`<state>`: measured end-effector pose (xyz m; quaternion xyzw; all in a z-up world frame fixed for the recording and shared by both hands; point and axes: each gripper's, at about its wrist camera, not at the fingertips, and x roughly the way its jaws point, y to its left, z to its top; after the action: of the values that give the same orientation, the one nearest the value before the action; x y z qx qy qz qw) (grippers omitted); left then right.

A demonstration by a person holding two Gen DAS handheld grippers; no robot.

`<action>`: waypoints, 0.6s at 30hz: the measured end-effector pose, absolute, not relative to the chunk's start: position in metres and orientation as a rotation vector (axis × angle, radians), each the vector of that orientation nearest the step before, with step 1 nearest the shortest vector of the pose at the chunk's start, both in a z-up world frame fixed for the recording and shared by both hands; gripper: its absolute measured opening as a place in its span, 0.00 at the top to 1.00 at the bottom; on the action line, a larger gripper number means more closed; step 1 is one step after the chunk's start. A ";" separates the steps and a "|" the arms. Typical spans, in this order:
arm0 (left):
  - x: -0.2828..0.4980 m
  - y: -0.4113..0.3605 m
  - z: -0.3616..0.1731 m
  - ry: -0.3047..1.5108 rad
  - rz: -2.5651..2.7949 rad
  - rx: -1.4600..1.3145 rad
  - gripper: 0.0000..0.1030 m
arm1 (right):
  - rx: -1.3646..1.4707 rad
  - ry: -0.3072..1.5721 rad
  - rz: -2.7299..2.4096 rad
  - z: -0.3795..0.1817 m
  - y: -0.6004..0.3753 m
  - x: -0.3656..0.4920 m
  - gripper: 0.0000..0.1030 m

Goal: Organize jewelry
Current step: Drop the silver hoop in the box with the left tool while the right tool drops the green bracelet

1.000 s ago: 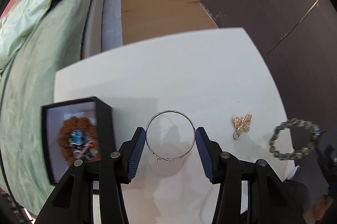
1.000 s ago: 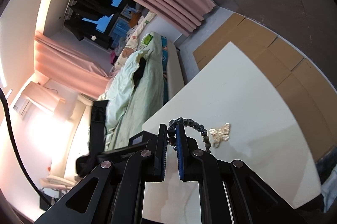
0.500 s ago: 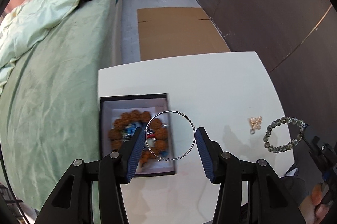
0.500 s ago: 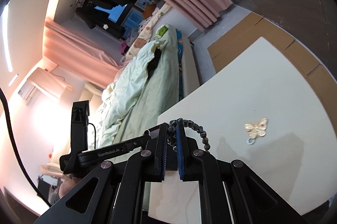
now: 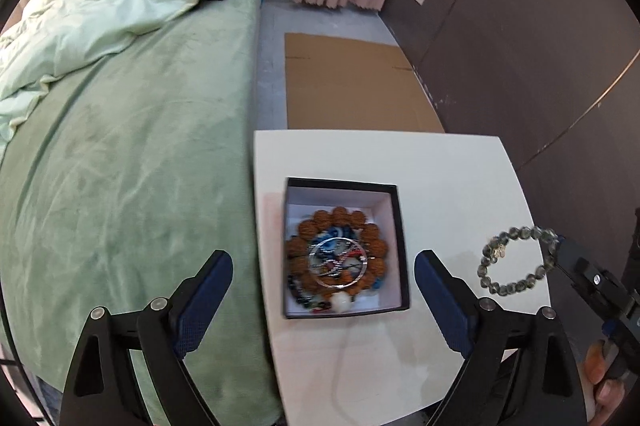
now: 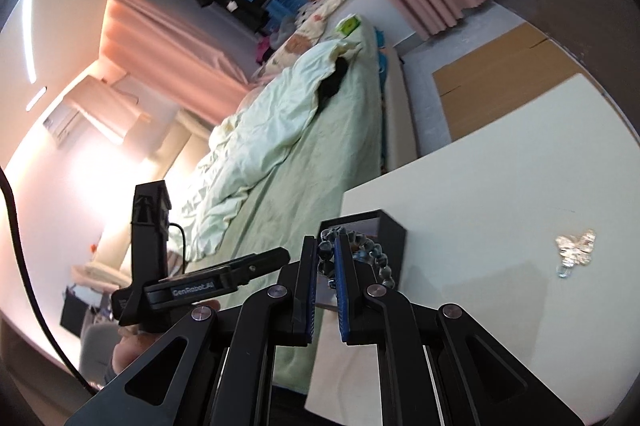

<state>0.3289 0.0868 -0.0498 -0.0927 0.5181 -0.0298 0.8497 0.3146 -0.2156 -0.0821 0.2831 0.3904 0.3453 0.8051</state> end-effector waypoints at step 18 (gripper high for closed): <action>0.297 0.140 -0.023 0.991 -0.003 -0.237 0.09 | 0.518 0.923 0.801 -0.073 -0.145 0.330 0.31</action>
<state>0.2967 0.1404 -0.0227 -0.1133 0.4742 -0.0016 0.8731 0.3303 -0.1451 -0.0732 0.2402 0.4282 0.3716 0.7880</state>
